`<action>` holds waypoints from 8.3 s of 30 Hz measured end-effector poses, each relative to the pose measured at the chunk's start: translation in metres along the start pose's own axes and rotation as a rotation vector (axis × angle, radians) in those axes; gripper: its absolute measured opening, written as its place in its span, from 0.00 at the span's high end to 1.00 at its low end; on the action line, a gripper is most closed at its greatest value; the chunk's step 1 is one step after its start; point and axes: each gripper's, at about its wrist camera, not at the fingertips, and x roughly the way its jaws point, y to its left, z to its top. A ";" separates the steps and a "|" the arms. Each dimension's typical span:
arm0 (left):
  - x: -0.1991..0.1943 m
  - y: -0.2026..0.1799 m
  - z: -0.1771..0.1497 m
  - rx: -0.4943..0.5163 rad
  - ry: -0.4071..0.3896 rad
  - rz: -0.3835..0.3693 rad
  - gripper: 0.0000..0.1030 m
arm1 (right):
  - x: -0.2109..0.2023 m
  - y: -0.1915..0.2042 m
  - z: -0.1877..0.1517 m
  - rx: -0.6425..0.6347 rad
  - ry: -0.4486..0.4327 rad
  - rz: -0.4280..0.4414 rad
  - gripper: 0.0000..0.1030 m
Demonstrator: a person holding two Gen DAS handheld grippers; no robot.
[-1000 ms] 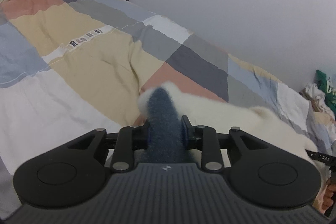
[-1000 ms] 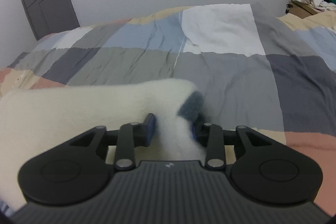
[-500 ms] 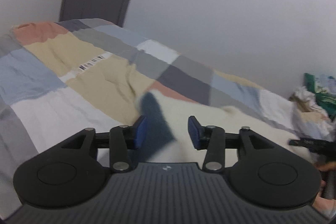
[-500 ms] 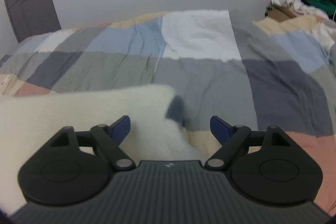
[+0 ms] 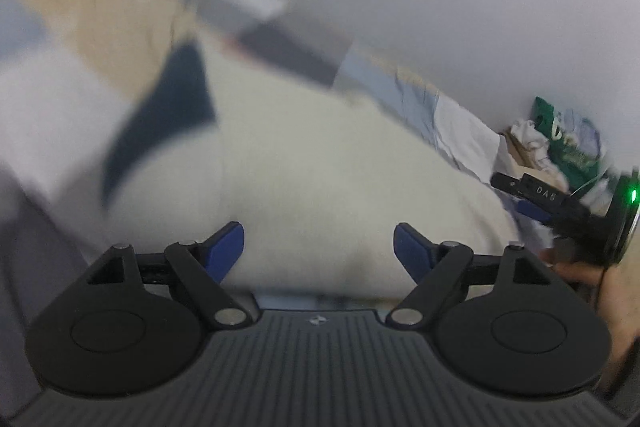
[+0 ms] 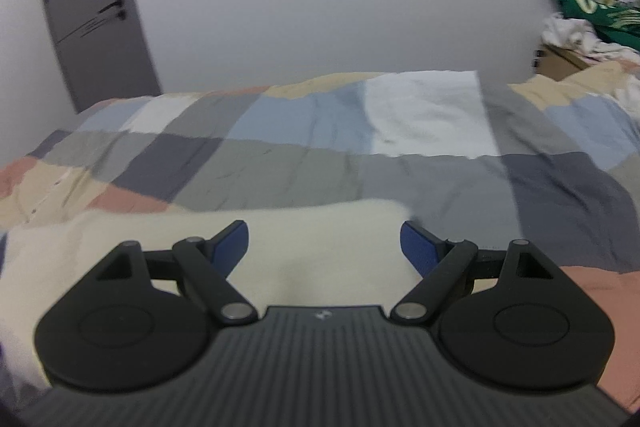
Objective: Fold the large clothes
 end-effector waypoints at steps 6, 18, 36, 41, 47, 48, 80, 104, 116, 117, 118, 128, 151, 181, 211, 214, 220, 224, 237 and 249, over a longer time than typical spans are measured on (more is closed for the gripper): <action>0.018 0.031 -0.002 -0.212 0.057 -0.089 0.16 | 0.013 0.015 -0.008 -0.052 0.055 0.038 0.18; 0.049 0.072 -0.025 -0.539 0.242 -0.204 0.14 | 0.029 0.023 -0.017 -0.082 0.121 0.041 0.18; 0.058 0.102 0.003 -0.709 -0.048 -0.368 0.15 | 0.026 0.001 -0.016 0.128 0.124 0.128 0.18; 0.081 0.101 0.000 -0.697 -0.005 -0.315 0.15 | 0.003 0.001 -0.023 0.414 0.199 0.385 0.17; 0.090 0.093 0.002 -0.684 0.002 -0.271 0.32 | -0.011 0.031 -0.058 0.572 0.315 0.579 0.16; 0.085 0.095 0.003 -0.672 -0.003 -0.261 0.35 | -0.007 0.032 -0.066 0.633 0.357 0.620 0.17; 0.035 0.080 0.020 -0.446 -0.120 -0.378 0.57 | 0.023 0.022 -0.063 0.767 0.179 0.372 0.55; 0.033 -0.079 0.067 -0.240 -0.137 -0.604 0.61 | -0.113 -0.102 0.052 0.555 -0.201 0.433 0.59; 0.176 -0.162 0.072 -0.158 0.004 -0.613 0.61 | -0.072 -0.213 0.023 0.664 -0.251 0.308 0.59; 0.186 -0.163 0.070 -0.151 0.011 -0.605 0.61 | -0.063 -0.217 0.019 0.674 -0.245 0.302 0.59; 0.196 -0.162 0.069 -0.145 0.017 -0.597 0.61 | -0.054 -0.221 0.014 0.685 -0.239 0.296 0.59; 0.274 -0.115 0.005 -0.178 0.082 -0.520 0.60 | -0.001 -0.234 -0.078 0.737 -0.135 0.273 0.58; 0.127 -0.163 -0.011 0.042 0.046 -0.282 0.19 | -0.099 -0.218 -0.069 0.660 -0.086 0.159 0.37; -0.156 -0.233 -0.067 0.567 -0.231 -0.247 0.18 | -0.304 -0.071 -0.054 0.133 -0.248 0.056 0.37; -0.141 -0.212 -0.091 0.584 -0.157 -0.200 0.06 | -0.300 -0.049 -0.093 0.116 -0.180 -0.058 0.37; -0.144 -0.214 -0.092 0.610 -0.163 -0.186 0.03 | -0.301 -0.048 -0.093 0.117 -0.180 -0.062 0.37; -0.154 -0.215 -0.090 0.635 -0.193 -0.169 0.00 | -0.308 -0.041 -0.092 0.096 -0.192 -0.084 0.24; -0.159 -0.214 -0.089 0.642 -0.216 -0.146 0.00 | -0.313 -0.042 -0.091 0.118 -0.214 -0.101 0.01; -0.163 -0.209 -0.089 0.633 -0.227 -0.115 0.00 | -0.312 -0.030 -0.087 0.096 -0.201 -0.108 0.00; -0.166 -0.210 -0.092 0.653 -0.220 -0.089 0.00 | -0.315 -0.022 -0.093 0.092 -0.182 -0.126 0.00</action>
